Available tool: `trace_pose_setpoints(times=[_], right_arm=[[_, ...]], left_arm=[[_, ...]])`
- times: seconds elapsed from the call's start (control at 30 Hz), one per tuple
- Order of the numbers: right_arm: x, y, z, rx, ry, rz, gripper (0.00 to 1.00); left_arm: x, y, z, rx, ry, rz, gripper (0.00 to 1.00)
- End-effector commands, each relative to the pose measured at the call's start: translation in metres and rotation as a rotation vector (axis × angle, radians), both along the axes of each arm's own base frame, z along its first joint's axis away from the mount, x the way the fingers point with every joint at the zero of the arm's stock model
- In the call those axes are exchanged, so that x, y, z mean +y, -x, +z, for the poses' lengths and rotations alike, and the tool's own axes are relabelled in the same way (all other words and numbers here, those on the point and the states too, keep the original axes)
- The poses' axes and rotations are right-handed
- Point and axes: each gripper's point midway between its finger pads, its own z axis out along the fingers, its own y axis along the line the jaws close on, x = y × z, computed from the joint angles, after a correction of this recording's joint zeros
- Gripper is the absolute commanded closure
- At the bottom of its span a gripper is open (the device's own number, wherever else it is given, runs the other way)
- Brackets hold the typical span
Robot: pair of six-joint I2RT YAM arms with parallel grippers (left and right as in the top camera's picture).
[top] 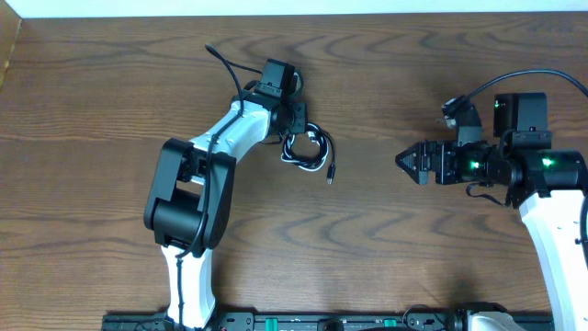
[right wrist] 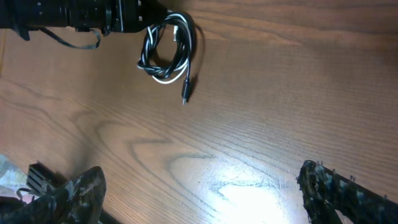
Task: Untangle cables
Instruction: 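Reach both grippers toward the tangled black and white cable bundle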
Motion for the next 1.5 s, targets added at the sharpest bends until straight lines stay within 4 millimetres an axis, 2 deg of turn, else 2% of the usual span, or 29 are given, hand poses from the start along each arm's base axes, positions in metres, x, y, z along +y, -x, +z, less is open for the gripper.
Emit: trace_pose_setpoints(times=[0.0, 0.27, 0.37, 0.5, 0.6, 0.83, 0.97, 1.1, 1.2, 1.3, 1.47], right_arm=[[-0.001, -0.005, 0.006, -0.02, -0.007, -0.01, 0.05], [-0.001, -0.02, 0.01, -0.039, -0.037, -0.061, 0.05], [0.0, -0.024, 0.004, -0.027, -0.038, -0.06, 0.05], [0.008, -0.03, -0.001, -0.018, -0.058, -0.033, 0.05], [0.021, -0.035, 0.001, -0.036, -0.105, 0.011, 0.05], [0.055, -0.037, 0.015, -0.142, -0.162, 0.178, 0.03], [0.075, -0.03, 0.019, -0.223, -0.151, 0.315, 0.05], [0.087, -0.028, 0.017, -0.244, -0.136, 0.361, 0.11], [0.088, -0.038, 0.012, -0.262, -0.093, 0.343, 0.24], [0.088, -0.054, 0.006, -0.252, -0.083, 0.27, 0.26], [0.104, -0.07, -0.002, -0.235, -0.134, 0.24, 0.27]], left_arm=[[-0.005, -0.003, 0.044, -0.052, 0.052, 0.028, 0.93], [-0.031, 0.038, 0.152, -0.084, 0.292, -0.058, 0.92], [-0.035, 0.049, 0.184, -0.109, 0.354, -0.073, 0.93], [-0.039, 0.061, 0.214, -0.131, 0.425, -0.087, 0.93], [-0.044, 0.069, 0.226, -0.107, 0.485, -0.082, 0.93], [-0.059, 0.086, 0.237, 0.011, 0.629, -0.103, 0.92], [-0.067, 0.097, 0.245, 0.061, 0.701, -0.15, 0.93], [-0.068, 0.104, 0.253, 0.113, 0.766, -0.162, 0.92], [-0.067, 0.106, 0.259, 0.142, 0.808, -0.169, 0.93], [-0.066, 0.109, 0.263, 0.166, 0.84, -0.175, 0.93], [-0.066, 0.113, 0.269, 0.182, 0.875, -0.202, 0.92]])
